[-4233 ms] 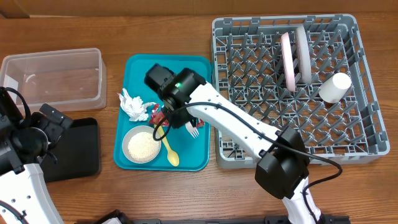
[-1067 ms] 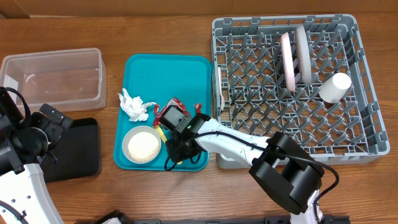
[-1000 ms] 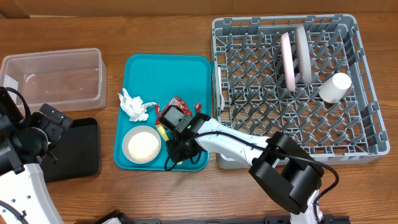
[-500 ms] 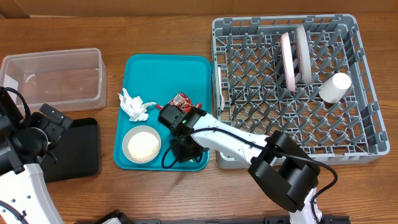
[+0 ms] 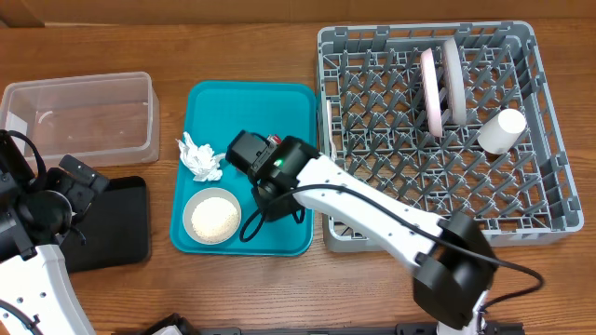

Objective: Sort waste into correct bins and load items into the dishwasher rack
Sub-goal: 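Carry the yellow spoon to the rack and stand it beside the plates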

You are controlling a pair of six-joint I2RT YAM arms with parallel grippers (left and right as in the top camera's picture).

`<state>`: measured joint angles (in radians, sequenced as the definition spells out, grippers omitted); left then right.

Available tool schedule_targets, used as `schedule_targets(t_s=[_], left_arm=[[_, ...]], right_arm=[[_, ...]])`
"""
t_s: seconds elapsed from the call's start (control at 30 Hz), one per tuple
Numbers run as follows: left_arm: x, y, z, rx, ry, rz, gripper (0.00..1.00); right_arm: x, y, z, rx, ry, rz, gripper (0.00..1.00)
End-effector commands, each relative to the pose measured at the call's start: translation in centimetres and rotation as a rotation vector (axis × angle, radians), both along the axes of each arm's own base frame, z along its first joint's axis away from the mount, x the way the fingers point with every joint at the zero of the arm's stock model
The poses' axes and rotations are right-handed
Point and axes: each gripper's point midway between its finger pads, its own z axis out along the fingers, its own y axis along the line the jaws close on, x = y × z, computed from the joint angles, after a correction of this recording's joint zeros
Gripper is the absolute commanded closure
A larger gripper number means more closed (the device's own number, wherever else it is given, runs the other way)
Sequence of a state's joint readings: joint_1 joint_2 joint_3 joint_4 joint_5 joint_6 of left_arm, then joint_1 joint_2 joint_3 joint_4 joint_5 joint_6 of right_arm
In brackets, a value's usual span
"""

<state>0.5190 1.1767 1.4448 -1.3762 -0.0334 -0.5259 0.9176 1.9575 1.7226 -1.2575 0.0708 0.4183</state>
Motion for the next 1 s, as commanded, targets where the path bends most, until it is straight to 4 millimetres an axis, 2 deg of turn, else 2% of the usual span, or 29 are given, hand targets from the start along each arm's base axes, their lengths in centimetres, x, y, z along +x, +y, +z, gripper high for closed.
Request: schedule_targets(t_s=[0.0, 0.03, 0.1, 0.2, 0.33, 0.4, 0.63, 0.97], left_arm=[[0.2, 0.1, 0.5, -0.007, -0.021, 0.020, 0.00], [0.2, 0.1, 0.5, -0.007, -0.021, 0.019, 0.00], [0.2, 0.1, 0.5, -0.007, -0.021, 0.020, 0.00], [0.2, 0.1, 0.5, -0.007, -0.021, 0.019, 0.00], [0.2, 0.1, 0.5, -0.006, -0.021, 0.019, 0.00], [0.2, 0.1, 0.5, -0.006, -0.021, 0.019, 0.00], [0.2, 0.1, 0.5, -0.006, -0.021, 0.019, 0.00], [0.2, 0.1, 0.5, -0.007, -0.021, 0.019, 0.00]], right_arm=[[3.5, -1.3, 6.1, 0.032, -0.197, -0.052, 0.93], [4.1, -1.9, 6.8, 0.026, -0.216, -0.070, 0.93], [6.2, -4.6, 8.3, 0.013, -0.226, -0.147, 0.93], [9.4, -8.7, 8.4, 0.005, -0.228, -0.275, 0.93], [12.0, -11.2, 8.4, 0.080, -0.200, -0.375, 0.93], [12.7, -11.3, 7.4, 0.152, -0.154, -0.377, 0.93], [12.1, -12.2, 1.6, 0.061, -0.051, -0.364, 0.94], [13.0, -11.0, 0.6, 0.076, -0.071, -0.326, 0.95]])
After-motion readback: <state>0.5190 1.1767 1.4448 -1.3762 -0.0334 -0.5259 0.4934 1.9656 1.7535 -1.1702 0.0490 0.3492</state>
